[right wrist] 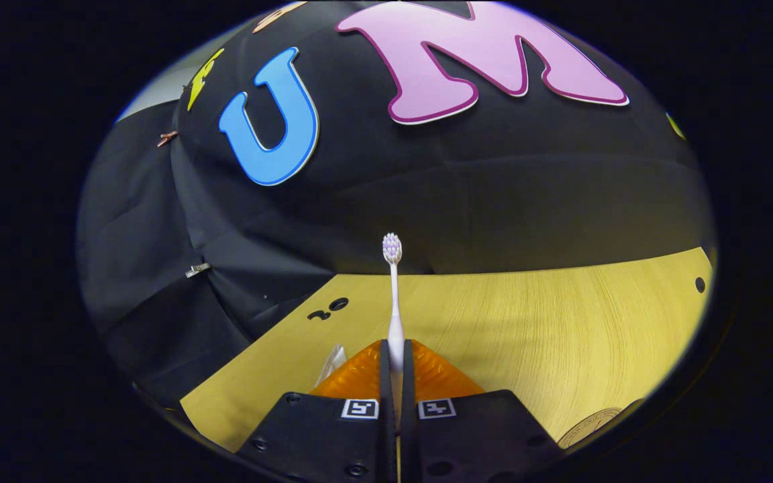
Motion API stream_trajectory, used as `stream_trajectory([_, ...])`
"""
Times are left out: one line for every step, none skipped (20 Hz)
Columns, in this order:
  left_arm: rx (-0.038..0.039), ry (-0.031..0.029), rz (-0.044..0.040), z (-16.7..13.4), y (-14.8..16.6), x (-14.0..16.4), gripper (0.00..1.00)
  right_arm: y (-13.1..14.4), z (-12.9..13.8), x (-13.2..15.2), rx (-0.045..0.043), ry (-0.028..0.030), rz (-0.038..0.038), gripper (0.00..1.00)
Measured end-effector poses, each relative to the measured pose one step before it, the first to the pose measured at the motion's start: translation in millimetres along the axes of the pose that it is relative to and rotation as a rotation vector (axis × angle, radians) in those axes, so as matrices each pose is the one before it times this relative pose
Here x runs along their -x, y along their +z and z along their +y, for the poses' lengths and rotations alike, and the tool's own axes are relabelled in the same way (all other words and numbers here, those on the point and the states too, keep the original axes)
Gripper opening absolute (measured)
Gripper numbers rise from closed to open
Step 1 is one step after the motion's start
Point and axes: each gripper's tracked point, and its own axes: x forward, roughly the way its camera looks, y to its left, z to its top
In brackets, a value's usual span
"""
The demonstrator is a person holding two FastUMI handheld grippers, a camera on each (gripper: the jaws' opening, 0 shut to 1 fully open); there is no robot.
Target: Put the toothbrush and toothpaste on the desktop into the cup, then pick up the cup and place it on the coaster on the desktop.
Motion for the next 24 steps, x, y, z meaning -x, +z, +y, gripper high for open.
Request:
stream_trajectory([-0.00393, -0.00123, 0.00548, -0.52, -1.46, -0.04, 0.98, -6.88, -0.96, -0.56, 0.00065, -0.00428, 0.00973, 0.07])
stream_trajectory([-0.00597, -0.00208, 0.00281, 1.12, -2.54, -0.74, 0.98, -5.18, -1.88, -0.48, 0.0049, -0.00622, 0.00388, 0.07])
stream_trajectory([-0.00564, -0.00007, 0.00396, -0.2, -1.2, 0.0, 0.98, -4.9, -0.61, 0.01, 0.00805, -0.00483, -0.00041, 0.07])
stream_trajectory([-0.00421, 0.0004, 0.00432, 0.56, -1.7, -0.83, 0.98, -3.42, 0.11, -0.24, 0.01109, -0.00046, -0.00389, 0.07])
stream_trajectory([-0.00281, 0.00155, 0.00245, 0.25, -0.91, -0.74, 0.98, -4.79, 1.32, 1.7, 0.00743, 0.00349, 0.00145, 0.07])
stream_trajectory([-0.0025, 0.0057, 0.00338, 1.13, -1.53, -0.26, 0.98, -3.03, 1.39, 1.17, 0.00228, 0.0051, 0.00083, 0.07])
stream_trajectory([-0.00222, 0.00031, 0.00395, -0.87, -1.51, -0.55, 0.98, -1.13, 1.95, 2.85, -0.00245, 0.00827, -0.00256, 0.09])
stream_trajectory([-0.00212, -0.00047, 0.00309, -1.21, -1.72, -1.06, 0.98, 1.05, -0.92, 2.83, -0.00583, -0.00619, -0.00624, 0.11])
stream_trajectory([-0.00192, -0.00026, 0.00242, -0.47, -1.32, -1.52, 0.98, 0.79, -0.22, 0.94, -0.01527, 0.00285, -0.00546, 0.2])
stream_trajectory([-0.00265, -0.0033, 0.0032, -1.73, -1.28, -0.77, 0.98, 2.53, -3.6, 5.48, -0.01694, -0.00627, -0.00528, 0.13])
stream_trajectory([-0.00321, -0.00113, 0.00225, -1.96, -0.46, 0.31, 0.98, 2.14, -3.39, 3.51, -0.02182, -0.00297, -0.00471, 0.53])
stream_trajectory([-0.00261, -0.00127, 0.00101, -0.88, 0.01, -0.57, 0.98, 1.91, -3.74, 6.6, -0.02344, -0.00274, 0.00201, 0.3])
stream_trajectory([-0.00219, -0.00191, 0.0012, -2.58, -0.22, -1.41, 0.98, 1.31, -5.02, 5.28, -0.01963, -0.00379, 0.00015, 0.63])
stream_trajectory([-0.00249, -0.00375, 0.00106, -2.06, 0.27, -3.54, 0.98, 3.69, -6.34, 5.46, -0.01204, -0.00858, -0.00244, 0.55])
stream_trajectory([-0.00248, -0.00406, 0.00083, -2.88, 0.79, -1.97, 0.98, 4.1, -9.72, 5.48, -0.00729, -0.01592, -0.00592, 0.87])
stream_trajectory([-0.0036, -0.00696, 0.00043, -2.07, 0.25, -2.7, 0.98, 4.83, -10.71, 5.34, -0.0029, -0.02215, -0.00624, 0.92])
stream_trajectory([-0.00634, -0.0056, 0.00129, -2.74, 1.42, -3.85, 0.98, 3.92, -11.43, 6.32, -0.00105, -0.02176, -0.0053, 0.94])
stream_trajectory([-0.00795, -0.00279, 0.0034, -1.64, 1.0, -4.24, 0.98, 3.41, -14.05, 6.66, 0.00294, -0.02819, -0.00208, 0.94])
stream_trajectory([-0.00805, -0.00324, 0.00473, -1.61, 2.49, -3.92, 0.98, 3.1, -10.67, 5.47, 0.00132, -0.01977, -0.00085, 0.98])
stream_trajectory([-0.00776, -0.00462, 0.00377, -0.78, 1.39, -3.08, 0.98, 2.64, -13.99, 6.98, 0.0012, -0.02712, 0.00113, 0.98])
stream_trajectory([-0.00829, -0.00771, 0.00688, -2.2, 2.03, -5.22, 0.98, 4.58, -16.13, 7.35, -0.00272, -0.02911, -0.00023, 0.98])
stream_trajectory([-0.01017, -0.00831, 0.00908, -2.73, 1.54, -7.41, 0.98, 3.51, -13.36, 7.51, -0.00586, -0.02539, -0.00312, 0.98])
stream_trajectory([-0.01174, -0.00468, 0.00927, -0.83, 2.65, -5.93, 0.98, 3.56, -13.53, 5.93, -0.00744, -0.0244, -0.00444, 0.98])
stream_trajectory([-0.01113, -0.00534, 0.01108, -1.24, 1.15, -5.39, 0.98, 2.73, -14.42, 5.95, -0.00602, -0.02739, 0.00206, 0.98])
